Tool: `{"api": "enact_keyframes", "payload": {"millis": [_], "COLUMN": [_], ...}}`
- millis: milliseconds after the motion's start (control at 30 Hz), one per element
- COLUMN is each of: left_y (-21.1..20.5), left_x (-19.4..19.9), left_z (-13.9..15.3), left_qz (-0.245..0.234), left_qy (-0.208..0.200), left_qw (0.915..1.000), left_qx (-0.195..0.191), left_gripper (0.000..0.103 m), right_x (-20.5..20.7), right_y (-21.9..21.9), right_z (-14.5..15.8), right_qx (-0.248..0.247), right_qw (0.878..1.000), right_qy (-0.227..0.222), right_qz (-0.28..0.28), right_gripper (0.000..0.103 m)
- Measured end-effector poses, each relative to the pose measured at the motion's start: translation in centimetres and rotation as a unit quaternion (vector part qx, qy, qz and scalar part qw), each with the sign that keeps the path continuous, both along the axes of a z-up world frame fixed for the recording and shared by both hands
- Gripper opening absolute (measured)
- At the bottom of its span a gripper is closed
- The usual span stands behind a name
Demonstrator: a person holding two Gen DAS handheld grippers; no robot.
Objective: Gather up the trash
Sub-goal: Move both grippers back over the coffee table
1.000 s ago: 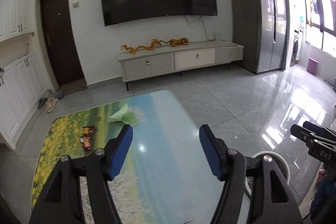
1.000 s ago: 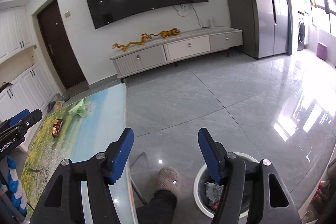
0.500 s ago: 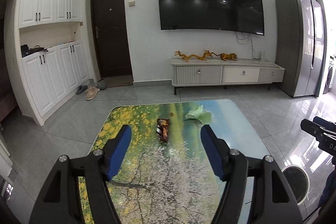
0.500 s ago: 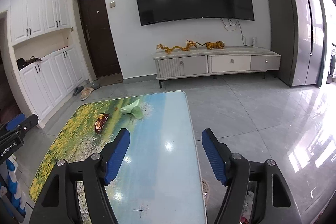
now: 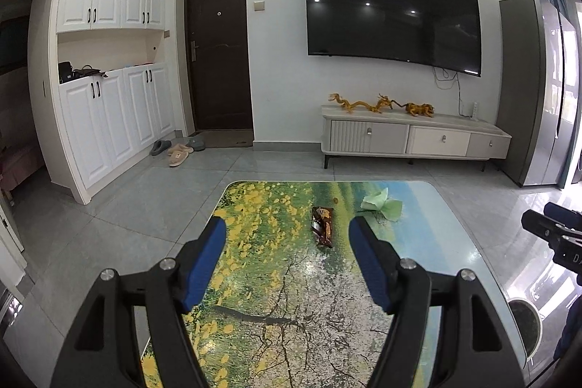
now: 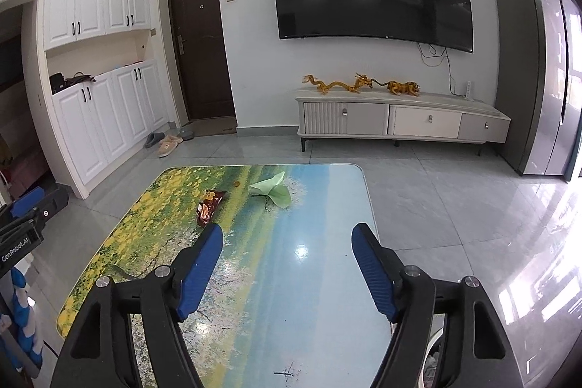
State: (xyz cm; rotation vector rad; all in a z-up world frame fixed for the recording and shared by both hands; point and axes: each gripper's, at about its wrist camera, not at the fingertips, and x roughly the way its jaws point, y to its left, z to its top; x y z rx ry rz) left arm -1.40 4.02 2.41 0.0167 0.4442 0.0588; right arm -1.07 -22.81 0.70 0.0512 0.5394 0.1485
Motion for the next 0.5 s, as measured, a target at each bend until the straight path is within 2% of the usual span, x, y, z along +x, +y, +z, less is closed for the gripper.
{"api": "enact_keyframes", "payload": {"millis": [133, 267, 500], "left_y": [0.6, 1.0, 1.2], "left_x": [0.6, 1.3, 3.1], "left_z": [0.0, 0.0, 0.0], "left_qz": [0.003, 0.007, 0.005], "left_qy": [0.001, -0.001, 0.002], "left_qw": [1.0, 1.0, 0.9999], "left_qx": [0.001, 0.003, 0.016], "left_gripper": [0.069, 0.078, 0.079], "right_x": [0.7, 1.6, 3.1], "right_y": [0.5, 0.8, 0.6], "right_z": [0.1, -0.1, -0.7], "right_qx": [-0.004, -0.007, -0.005], "right_qw": [1.0, 1.0, 1.0], "right_qy": [-0.002, 0.001, 0.007], "right_qz": [0.005, 0.006, 0.006], "right_gripper": [0.074, 0.075, 0.076]}}
